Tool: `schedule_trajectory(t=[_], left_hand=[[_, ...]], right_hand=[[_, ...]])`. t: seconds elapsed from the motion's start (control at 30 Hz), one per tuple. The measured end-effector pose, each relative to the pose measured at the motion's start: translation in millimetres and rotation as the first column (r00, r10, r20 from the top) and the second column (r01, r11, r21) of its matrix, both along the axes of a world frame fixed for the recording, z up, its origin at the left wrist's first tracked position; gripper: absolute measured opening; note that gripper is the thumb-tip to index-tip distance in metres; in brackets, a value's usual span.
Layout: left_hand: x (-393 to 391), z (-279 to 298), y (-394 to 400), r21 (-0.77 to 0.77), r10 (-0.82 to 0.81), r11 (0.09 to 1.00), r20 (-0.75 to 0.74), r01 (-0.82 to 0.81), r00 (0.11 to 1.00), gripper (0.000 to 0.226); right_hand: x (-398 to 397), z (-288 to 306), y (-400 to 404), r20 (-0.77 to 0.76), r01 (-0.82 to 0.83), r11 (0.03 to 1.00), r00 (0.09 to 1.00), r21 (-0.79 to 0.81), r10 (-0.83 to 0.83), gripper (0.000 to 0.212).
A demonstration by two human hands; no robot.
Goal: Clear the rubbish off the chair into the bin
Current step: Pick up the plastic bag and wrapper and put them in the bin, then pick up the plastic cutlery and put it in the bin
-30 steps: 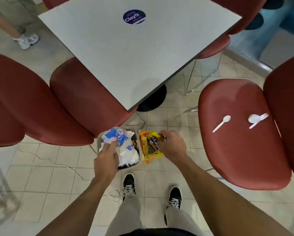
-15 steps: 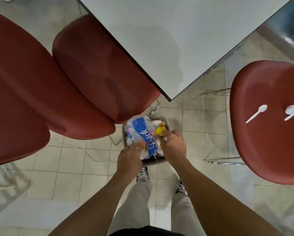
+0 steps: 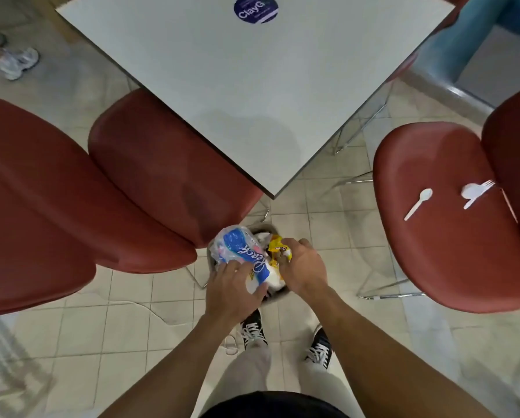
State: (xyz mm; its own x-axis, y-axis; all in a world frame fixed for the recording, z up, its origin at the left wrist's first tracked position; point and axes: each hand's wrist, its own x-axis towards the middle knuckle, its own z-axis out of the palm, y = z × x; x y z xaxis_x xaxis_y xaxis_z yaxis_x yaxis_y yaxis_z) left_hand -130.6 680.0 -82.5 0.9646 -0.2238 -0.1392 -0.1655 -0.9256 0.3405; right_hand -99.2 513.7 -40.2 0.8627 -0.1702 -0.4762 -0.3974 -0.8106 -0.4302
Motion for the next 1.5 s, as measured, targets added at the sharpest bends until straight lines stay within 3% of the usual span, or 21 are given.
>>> schedule_trajectory(t=[0.37,0.5,0.6,0.87,1.0,1.33,1.5], left_hand=[[-5.5,47.1,-73.0,-0.025,0.044,0.999,-0.031,-0.045,0.999,0.054],[-15.4,58.3,-116.6,-0.021,0.09,0.996,-0.039,-0.091,0.995,0.038],[-23.2,61.9,-153.6,-0.068,0.09,0.994,-0.005,-0.09,0.996,0.038],[-16.3,77.5,-262.9,-0.071,-0.026,0.997,-0.034,0.023,0.999,0.038],[2.9,81.2,-305.4,-0.113,-0.045,0.993,-0.072,0.037,0.996,0.037],[62.8,79.6,-399.3,-0.094,-0.189,0.98,-0.145,0.177,0.971,0.033],[78.4,65.8,-445.8,-0.071,-0.21,0.977,-0.166,0.201,0.964,0.031]], right_hand=[[-39.2,36.8,-74.7,0.041,0.036,0.995,0.998,0.09,-0.039,0.05],[-58.4,48.3,-125.8,0.06,0.055,0.993,0.996,0.108,-0.062,0.05],[-71.7,54.5,-170.8,0.065,0.086,0.991,0.994,0.103,-0.093,0.05],[-94.0,64.1,-292.7,0.076,0.242,0.968,0.966,0.064,-0.246,0.046],[-88.6,66.8,-337.8,0.088,0.308,0.95,0.946,0.057,-0.312,0.027],[-51.5,56.9,-444.5,0.026,0.494,0.86,0.865,0.129,-0.501,0.052],[-26.0,42.4,-499.6,-0.01,0.508,0.848,0.859,0.152,-0.512,0.052]])
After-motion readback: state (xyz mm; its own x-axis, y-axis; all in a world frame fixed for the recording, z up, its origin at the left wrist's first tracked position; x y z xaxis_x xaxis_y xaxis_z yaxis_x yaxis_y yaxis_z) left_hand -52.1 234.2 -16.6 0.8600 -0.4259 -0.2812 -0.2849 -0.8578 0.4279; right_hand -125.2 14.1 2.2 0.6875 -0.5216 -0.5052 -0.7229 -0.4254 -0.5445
